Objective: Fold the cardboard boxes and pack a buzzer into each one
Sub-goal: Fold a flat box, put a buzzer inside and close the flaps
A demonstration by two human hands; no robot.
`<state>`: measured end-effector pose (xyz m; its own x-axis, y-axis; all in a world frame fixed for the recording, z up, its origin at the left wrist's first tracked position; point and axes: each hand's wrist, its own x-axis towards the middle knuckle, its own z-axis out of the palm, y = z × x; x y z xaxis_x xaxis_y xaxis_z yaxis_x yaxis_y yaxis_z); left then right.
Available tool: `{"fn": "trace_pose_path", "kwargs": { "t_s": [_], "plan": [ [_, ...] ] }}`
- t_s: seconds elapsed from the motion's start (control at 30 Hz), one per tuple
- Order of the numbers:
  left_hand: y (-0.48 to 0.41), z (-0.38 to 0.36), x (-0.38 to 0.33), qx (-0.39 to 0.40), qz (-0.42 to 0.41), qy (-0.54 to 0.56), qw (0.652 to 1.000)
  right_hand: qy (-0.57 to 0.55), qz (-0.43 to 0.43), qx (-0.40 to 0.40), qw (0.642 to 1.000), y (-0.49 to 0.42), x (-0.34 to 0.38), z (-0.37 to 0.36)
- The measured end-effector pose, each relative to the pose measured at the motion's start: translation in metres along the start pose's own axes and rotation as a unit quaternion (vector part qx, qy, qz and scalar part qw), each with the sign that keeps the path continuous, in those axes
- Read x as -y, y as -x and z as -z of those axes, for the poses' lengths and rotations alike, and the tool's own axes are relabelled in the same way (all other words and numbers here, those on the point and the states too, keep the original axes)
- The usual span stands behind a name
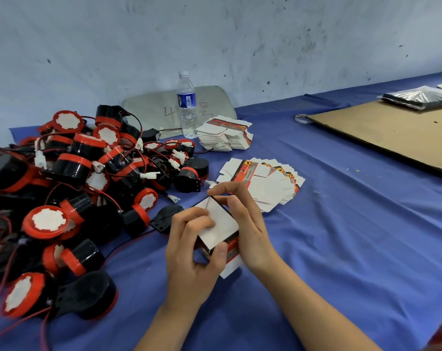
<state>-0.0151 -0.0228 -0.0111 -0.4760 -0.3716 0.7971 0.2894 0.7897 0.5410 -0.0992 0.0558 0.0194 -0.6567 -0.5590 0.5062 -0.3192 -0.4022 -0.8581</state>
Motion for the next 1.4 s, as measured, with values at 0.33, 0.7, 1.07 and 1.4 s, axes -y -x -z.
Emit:
{"fn": "trace_pose_path", "kwargs": {
  "t_s": [0.33,0.7,1.07,1.4],
  "plan": [
    [-0.001,0.0,0.003,-0.066,0.076,0.105,0.989,0.053,-0.035,0.111,0.992,-0.002,0.002,0.007],
    [-0.006,0.022,0.047,0.125,0.241,-0.279,0.921,-0.273,-0.419,-0.041,0.865,-0.016,-0.004,0.024],
    [-0.009,0.018,0.03,-0.024,0.275,-0.184,0.943,-0.174,-0.393,-0.04,0.902,-0.015,-0.012,0.034],
    [-0.009,0.011,0.006,-0.144,0.153,0.066,0.975,-0.083,-0.324,-0.184,0.924,-0.023,-0.02,0.034]
  ]
}}
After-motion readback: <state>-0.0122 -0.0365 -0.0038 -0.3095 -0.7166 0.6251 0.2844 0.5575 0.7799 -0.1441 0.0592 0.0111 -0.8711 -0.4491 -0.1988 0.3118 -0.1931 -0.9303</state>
